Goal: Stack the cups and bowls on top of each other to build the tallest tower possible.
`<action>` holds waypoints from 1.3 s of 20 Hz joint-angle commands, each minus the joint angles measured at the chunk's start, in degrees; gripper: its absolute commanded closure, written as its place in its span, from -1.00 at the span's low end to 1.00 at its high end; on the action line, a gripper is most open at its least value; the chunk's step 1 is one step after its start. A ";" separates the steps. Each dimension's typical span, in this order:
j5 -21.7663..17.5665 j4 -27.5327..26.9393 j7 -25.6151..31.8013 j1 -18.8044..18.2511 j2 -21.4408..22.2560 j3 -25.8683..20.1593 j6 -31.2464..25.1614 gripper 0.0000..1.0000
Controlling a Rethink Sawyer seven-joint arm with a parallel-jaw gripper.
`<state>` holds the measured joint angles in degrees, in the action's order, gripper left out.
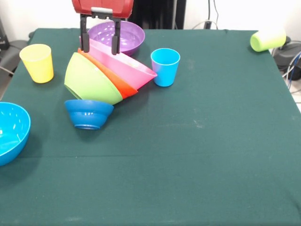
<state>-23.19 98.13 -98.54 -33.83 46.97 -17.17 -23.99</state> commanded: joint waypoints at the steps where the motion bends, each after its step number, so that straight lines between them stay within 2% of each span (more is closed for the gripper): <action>1: -3.43 0.85 0.98 2.02 -3.77 -1.22 -2.67 -1.00; 7: -3.17 1.66 0.65 2.08 -3.09 -1.03 -2.59 -1.00; 13: -4.47 1.43 -1.66 4.39 -3.75 1.07 -0.09 -1.00; 17: -5.44 0.23 0.43 3.39 -5.64 0.56 1.47 -1.00; 26: -9.09 -1.99 -1.06 5.25 -9.48 3.28 6.13 -1.00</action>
<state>-26.27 98.03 -98.54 -30.90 41.64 -14.98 -21.20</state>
